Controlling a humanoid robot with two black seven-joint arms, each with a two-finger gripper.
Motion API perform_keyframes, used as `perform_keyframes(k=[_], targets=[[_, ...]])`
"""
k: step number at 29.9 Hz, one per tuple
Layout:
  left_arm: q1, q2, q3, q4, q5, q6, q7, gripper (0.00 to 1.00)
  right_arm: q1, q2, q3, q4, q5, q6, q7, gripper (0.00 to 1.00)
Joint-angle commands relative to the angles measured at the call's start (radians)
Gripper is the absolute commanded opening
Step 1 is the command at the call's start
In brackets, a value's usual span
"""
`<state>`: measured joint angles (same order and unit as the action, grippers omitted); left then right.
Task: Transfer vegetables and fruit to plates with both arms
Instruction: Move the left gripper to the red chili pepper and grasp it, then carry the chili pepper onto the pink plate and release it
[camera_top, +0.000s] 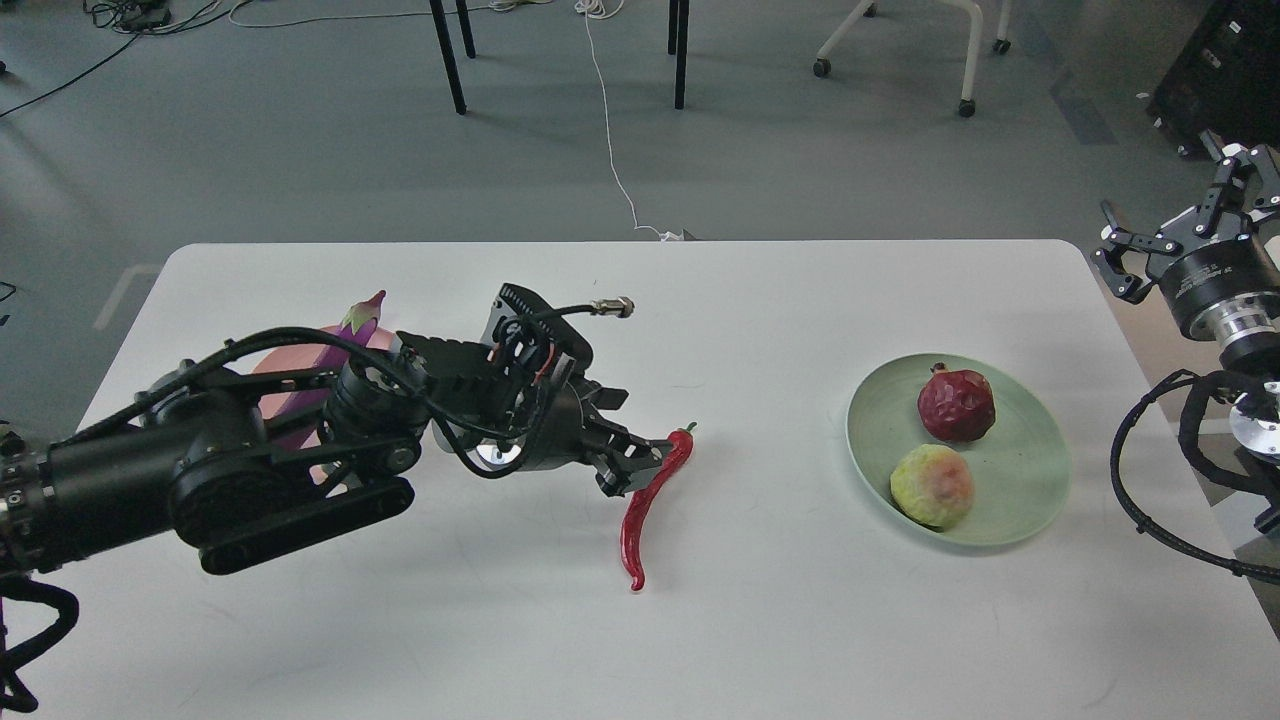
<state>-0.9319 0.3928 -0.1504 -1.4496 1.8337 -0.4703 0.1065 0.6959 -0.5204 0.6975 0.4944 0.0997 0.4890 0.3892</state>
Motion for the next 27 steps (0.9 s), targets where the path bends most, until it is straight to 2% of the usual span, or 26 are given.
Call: perform_keyframes(k=[1,7,14,16,18,19,23,27], targets=[[0.024,-0.060,0.020,0.038,0.021,0.001,0.047,0.72,-0.003,0.000,0.001,0.001,0.000,0.000,0.000,0.99],[0.064,-0.089,0.020,0.112,0.071,0.002,0.045,0.68,-0.004,0.000,0.005,0.004,0.000,0.000,0.000,0.99],[0.127,-0.127,0.017,0.115,0.171,0.002,0.044,0.63,-0.003,0.010,0.005,0.004,0.000,0.000,0.000,0.99],[0.128,-0.126,0.017,0.115,0.173,0.002,0.042,0.52,-0.001,0.008,0.005,0.004,0.000,0.000,0.000,0.99],[0.127,-0.117,0.015,0.115,0.165,-0.002,0.042,0.29,-0.001,0.003,0.005,0.004,0.000,0.000,0.000,0.99],[0.127,-0.115,0.014,0.115,0.164,-0.005,0.041,0.20,-0.001,0.003,0.005,0.004,0.000,0.000,0.000,0.99],[0.124,-0.106,0.005,0.109,0.160,-0.005,0.044,0.10,-0.001,0.002,0.005,0.004,0.000,0.000,0.000,0.99],[0.116,-0.049,-0.014,0.054,0.154,-0.008,0.033,0.09,-0.001,0.000,0.004,0.003,-0.002,0.000,0.000,0.99]])
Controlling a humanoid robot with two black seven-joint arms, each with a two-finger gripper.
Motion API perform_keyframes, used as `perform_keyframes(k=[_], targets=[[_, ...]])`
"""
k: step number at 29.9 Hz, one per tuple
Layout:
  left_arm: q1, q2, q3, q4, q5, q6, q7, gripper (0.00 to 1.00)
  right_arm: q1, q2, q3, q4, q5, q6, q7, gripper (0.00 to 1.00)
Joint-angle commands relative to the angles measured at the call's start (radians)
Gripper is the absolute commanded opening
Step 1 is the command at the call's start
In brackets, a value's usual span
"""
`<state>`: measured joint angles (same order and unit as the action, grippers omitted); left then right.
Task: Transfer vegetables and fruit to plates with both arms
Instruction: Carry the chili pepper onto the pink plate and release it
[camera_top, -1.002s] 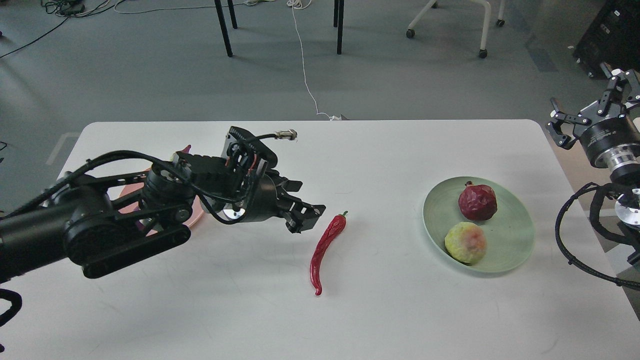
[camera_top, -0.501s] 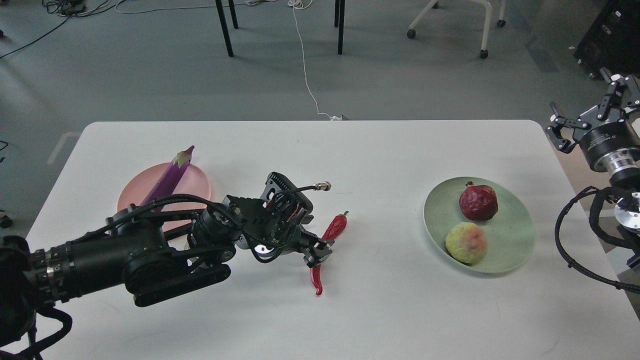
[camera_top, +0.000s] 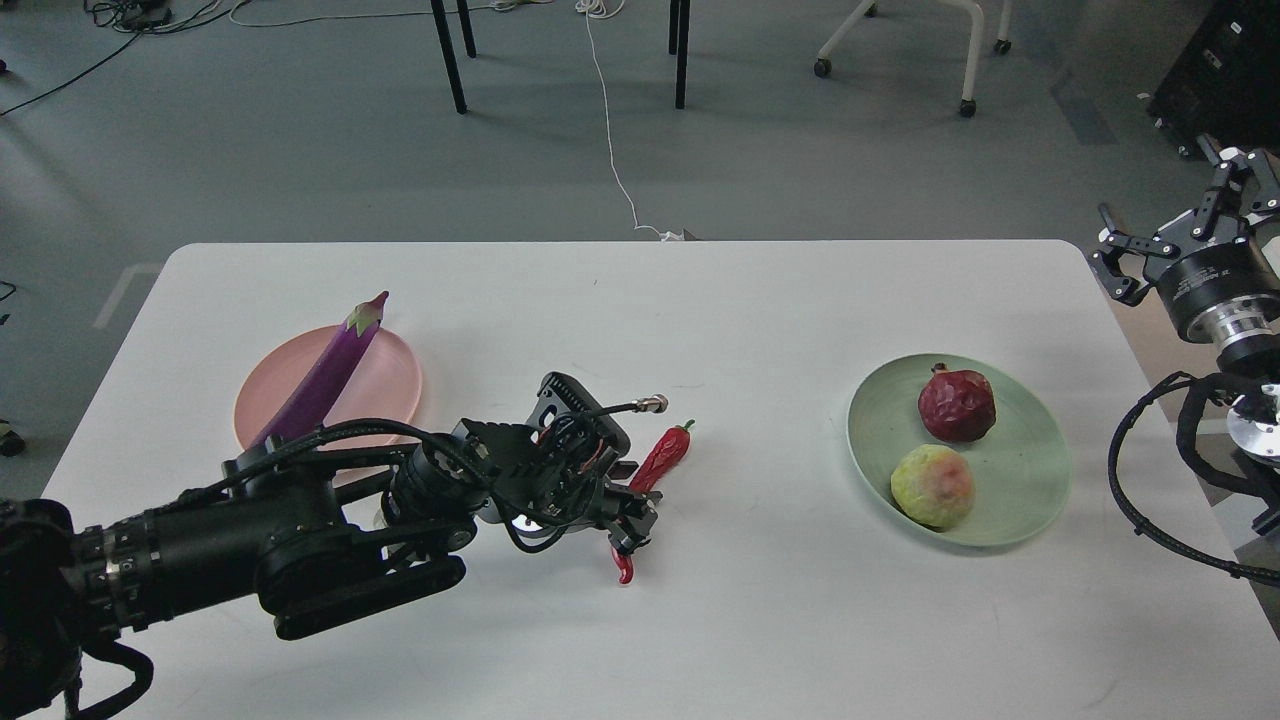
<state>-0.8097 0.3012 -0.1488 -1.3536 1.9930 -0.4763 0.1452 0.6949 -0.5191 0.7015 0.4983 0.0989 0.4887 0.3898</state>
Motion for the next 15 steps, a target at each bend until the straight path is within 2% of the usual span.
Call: perform_keyframes(k=[1,7,15], targets=[[-0.008,0.062,-0.020,-0.061,-0.008,-0.004,-0.006,0.09,0.000,-0.001,-0.001,-0.001,-0.001,0.000,0.000,0.99],[-0.005,0.272,-0.109,-0.189,-0.028,-0.002,-0.022,0.09,0.000,-0.001,-0.001,-0.003,-0.001,0.000,0.000,0.99],[-0.019,0.528,-0.144,-0.168,-0.092,0.007,-0.128,0.10,0.000,0.008,-0.001,-0.003,-0.001,0.000,0.000,0.99]])
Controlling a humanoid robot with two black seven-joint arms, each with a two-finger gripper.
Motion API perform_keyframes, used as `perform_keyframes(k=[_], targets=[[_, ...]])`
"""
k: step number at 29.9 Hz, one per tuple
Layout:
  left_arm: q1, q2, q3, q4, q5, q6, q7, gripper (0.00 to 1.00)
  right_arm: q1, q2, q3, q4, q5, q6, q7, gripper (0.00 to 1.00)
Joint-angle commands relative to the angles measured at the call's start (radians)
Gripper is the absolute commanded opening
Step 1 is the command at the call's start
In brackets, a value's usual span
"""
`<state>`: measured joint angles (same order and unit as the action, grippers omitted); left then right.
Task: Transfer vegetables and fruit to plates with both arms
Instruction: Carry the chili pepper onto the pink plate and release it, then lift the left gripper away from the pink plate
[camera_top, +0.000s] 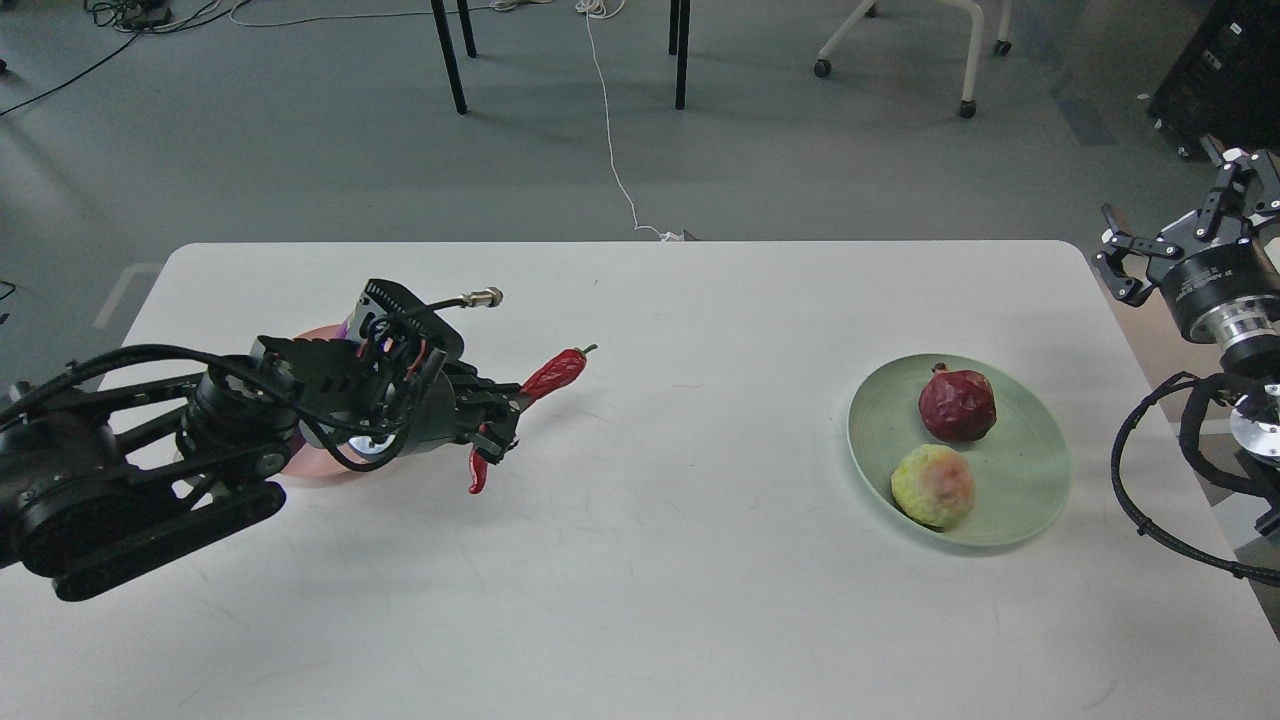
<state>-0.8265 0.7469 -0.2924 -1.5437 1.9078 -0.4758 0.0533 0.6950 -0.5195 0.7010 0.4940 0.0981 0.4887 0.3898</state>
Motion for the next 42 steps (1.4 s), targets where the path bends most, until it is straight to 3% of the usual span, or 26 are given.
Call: perform_keyframes(k=[1,8,16,20,23,25,27,29,31,34,39,42], targets=[[0.003,0.103,0.001,0.034,-0.007,0.008,-0.047,0.10,0.000,0.010,0.000,0.002,0.000,0.000,0.000,0.99],[0.049,0.134,0.009,0.125,-0.013,0.085,-0.082,0.12,0.001,0.010,-0.001,0.005,0.000,0.000,0.000,0.99],[0.052,0.077,0.015,0.261,-0.012,0.108,-0.078,0.28,-0.005,0.010,-0.003,0.008,0.000,0.000,0.000,0.99],[0.053,0.077,0.018,0.264,-0.013,0.111,-0.078,0.55,-0.020,0.007,-0.001,0.008,0.000,0.000,0.003,0.99],[0.058,0.081,0.015,0.264,-0.015,0.112,-0.078,0.58,-0.023,0.006,0.000,0.008,0.000,0.000,0.004,0.99],[0.058,0.084,-0.001,0.264,-0.029,0.120,-0.078,0.68,-0.023,0.004,0.000,0.008,0.000,0.000,0.004,0.99],[0.056,0.085,-0.020,0.264,-0.099,0.167,-0.075,0.83,-0.023,0.004,0.000,0.006,0.000,0.000,0.004,0.99],[0.056,0.081,-0.068,0.266,-0.249,0.271,-0.075,0.96,-0.019,0.003,0.002,0.006,0.000,0.000,0.004,0.99],[0.058,0.078,-0.088,0.272,-0.427,0.365,-0.079,0.97,-0.008,0.003,0.002,0.006,0.000,0.000,0.004,0.99],[0.052,0.075,-0.102,0.304,-0.686,0.442,-0.081,0.98,0.007,0.009,0.005,0.000,0.000,0.000,0.004,0.99],[0.044,0.023,-0.192,0.401,-1.082,0.454,-0.102,0.98,0.014,0.012,0.070,-0.002,0.000,0.000,0.004,0.99],[0.044,-0.040,-0.261,0.493,-1.249,0.456,-0.144,0.98,0.011,0.012,0.092,0.000,0.000,0.000,0.004,0.99]])
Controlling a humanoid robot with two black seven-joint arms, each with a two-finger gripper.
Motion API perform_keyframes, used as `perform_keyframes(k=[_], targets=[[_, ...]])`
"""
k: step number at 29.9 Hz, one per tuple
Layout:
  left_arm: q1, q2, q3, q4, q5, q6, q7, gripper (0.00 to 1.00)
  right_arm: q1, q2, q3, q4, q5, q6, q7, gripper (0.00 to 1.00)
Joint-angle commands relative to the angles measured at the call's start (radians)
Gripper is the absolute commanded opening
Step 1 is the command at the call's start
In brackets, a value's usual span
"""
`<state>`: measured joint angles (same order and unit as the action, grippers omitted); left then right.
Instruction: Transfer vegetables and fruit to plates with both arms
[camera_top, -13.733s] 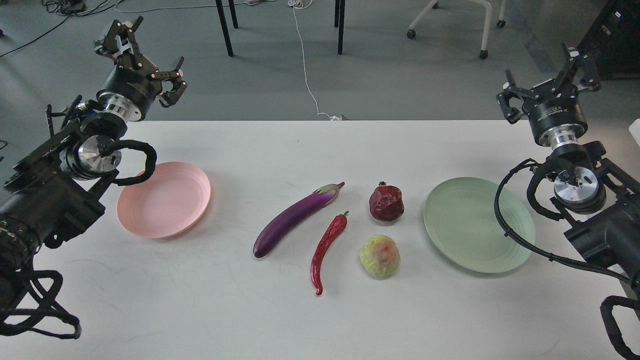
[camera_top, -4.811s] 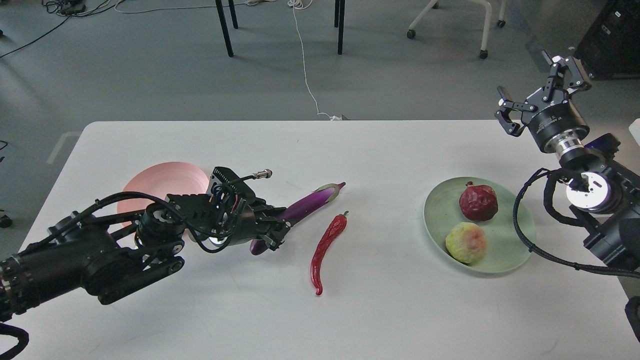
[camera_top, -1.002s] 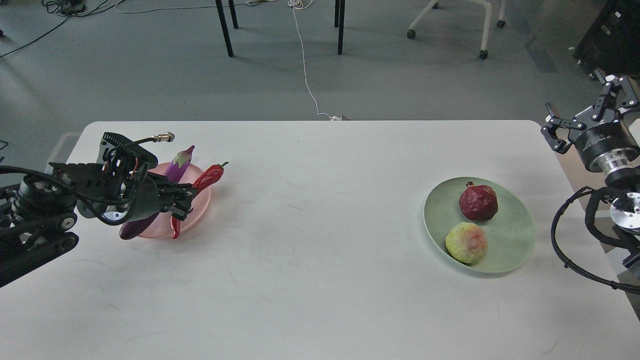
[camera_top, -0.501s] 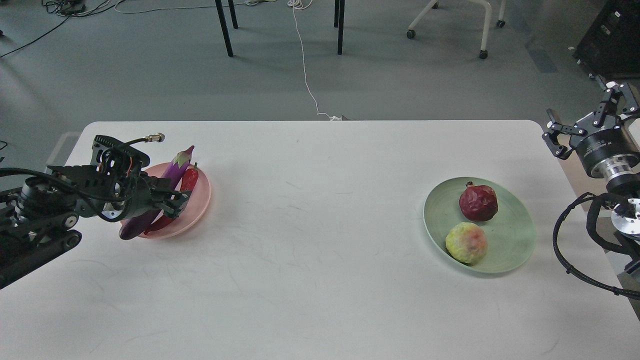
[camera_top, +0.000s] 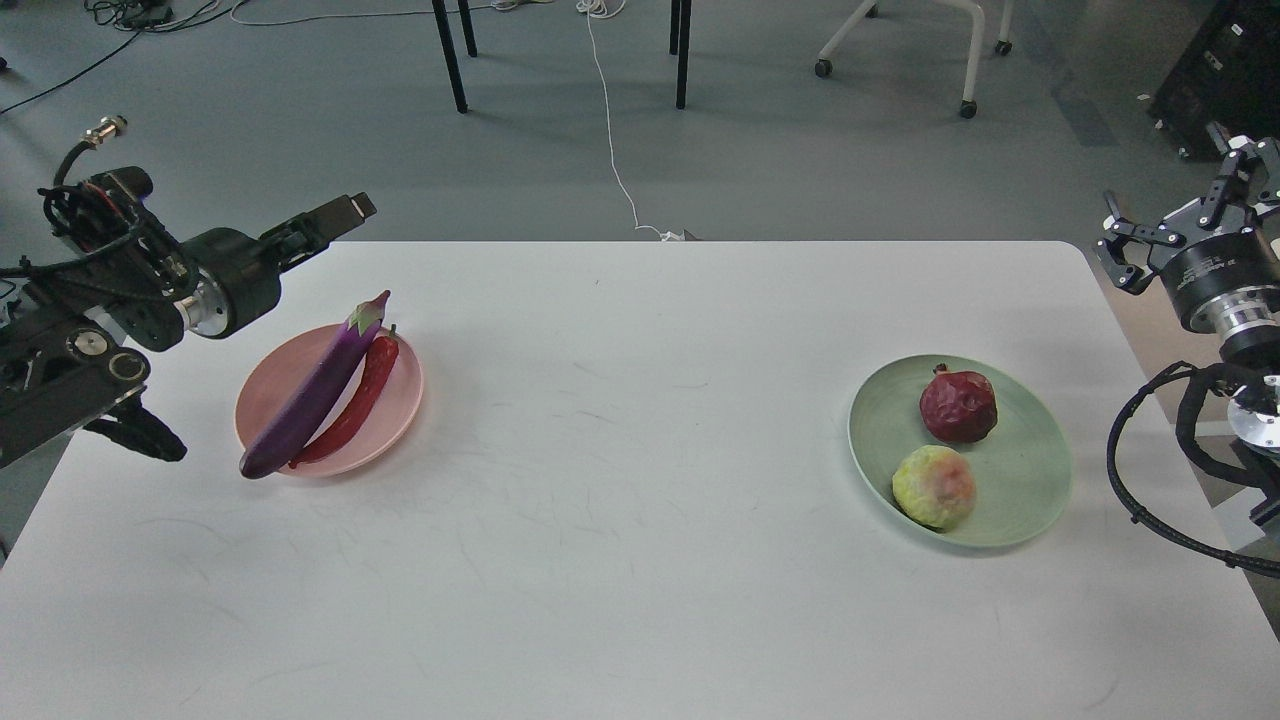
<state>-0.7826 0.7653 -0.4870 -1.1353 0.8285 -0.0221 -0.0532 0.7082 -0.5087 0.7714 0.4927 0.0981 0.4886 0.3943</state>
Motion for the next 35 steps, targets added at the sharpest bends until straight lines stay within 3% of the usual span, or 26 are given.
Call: perform_keyframes(k=[1,3,6,13,17,20,24,35], targets=[[0.000,-0.086,-0.093,0.119,-0.214,0.002,-0.057,0.98,-0.006,0.001,0.020,0.003,0.002,0.000,0.000,0.99],[-0.001,-0.141,-0.157,0.204,-0.319,-0.009,-0.092,0.98,-0.010,0.001,0.022,0.001,0.002,0.000,0.000,0.99],[-0.006,-0.178,-0.240,0.310,-0.457,-0.044,-0.099,0.98,-0.009,0.001,0.026,0.001,0.003,0.000,-0.008,0.99],[-0.099,-0.288,-0.317,0.590,-0.748,-0.341,-0.100,0.98,0.002,0.006,0.074,0.000,0.017,0.000,-0.034,0.99],[-0.101,-0.323,-0.317,0.641,-0.893,-0.453,-0.100,0.98,0.004,0.044,0.083,-0.002,0.070,0.000,-0.100,0.99],[-0.092,-0.351,-0.317,0.643,-0.953,-0.467,-0.100,0.98,0.016,0.093,0.115,0.000,0.120,0.000,-0.138,0.99],[-0.066,-0.380,-0.317,0.641,-1.023,-0.467,-0.100,0.98,0.051,0.160,0.132,0.000,0.120,0.000,-0.140,0.99],[-0.043,-0.397,-0.317,0.628,-1.048,-0.467,-0.100,0.98,0.062,0.159,0.124,0.010,0.117,0.000,-0.137,0.99]])
